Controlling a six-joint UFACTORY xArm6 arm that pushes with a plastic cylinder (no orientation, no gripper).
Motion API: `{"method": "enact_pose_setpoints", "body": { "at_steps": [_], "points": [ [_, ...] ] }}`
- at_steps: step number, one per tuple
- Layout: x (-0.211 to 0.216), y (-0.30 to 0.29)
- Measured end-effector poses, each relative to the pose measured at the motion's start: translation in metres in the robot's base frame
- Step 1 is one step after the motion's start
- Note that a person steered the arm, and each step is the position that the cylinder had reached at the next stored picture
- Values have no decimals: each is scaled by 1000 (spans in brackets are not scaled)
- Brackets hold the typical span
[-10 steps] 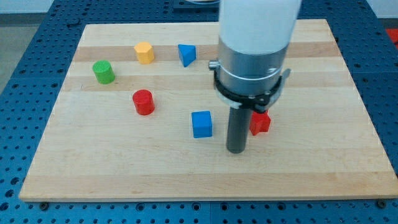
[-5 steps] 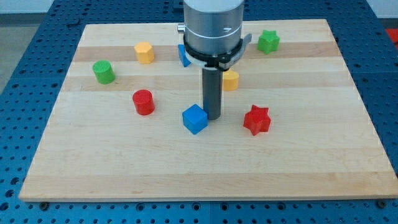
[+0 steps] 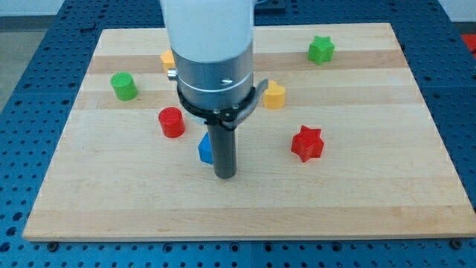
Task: Slide the blue cube closer to the green circle
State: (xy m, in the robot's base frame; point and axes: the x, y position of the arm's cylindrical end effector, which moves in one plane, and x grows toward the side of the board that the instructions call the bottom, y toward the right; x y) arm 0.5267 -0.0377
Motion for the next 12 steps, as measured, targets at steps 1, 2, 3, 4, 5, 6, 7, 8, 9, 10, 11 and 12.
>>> {"method": "enact_pose_setpoints", "body": {
  "at_steps": [1,2,3,4,5,6,7,8,9,10,11,12],
  "points": [
    [-26,6],
    [-52,12],
    [-47,14],
    [-13,19],
    [17,14],
    [15,-14],
    [-9,-30],
    [-37,-31],
    [-68,-29],
    [-91,-28],
    [-105,-28],
    [-106,-26]
  ]
}}
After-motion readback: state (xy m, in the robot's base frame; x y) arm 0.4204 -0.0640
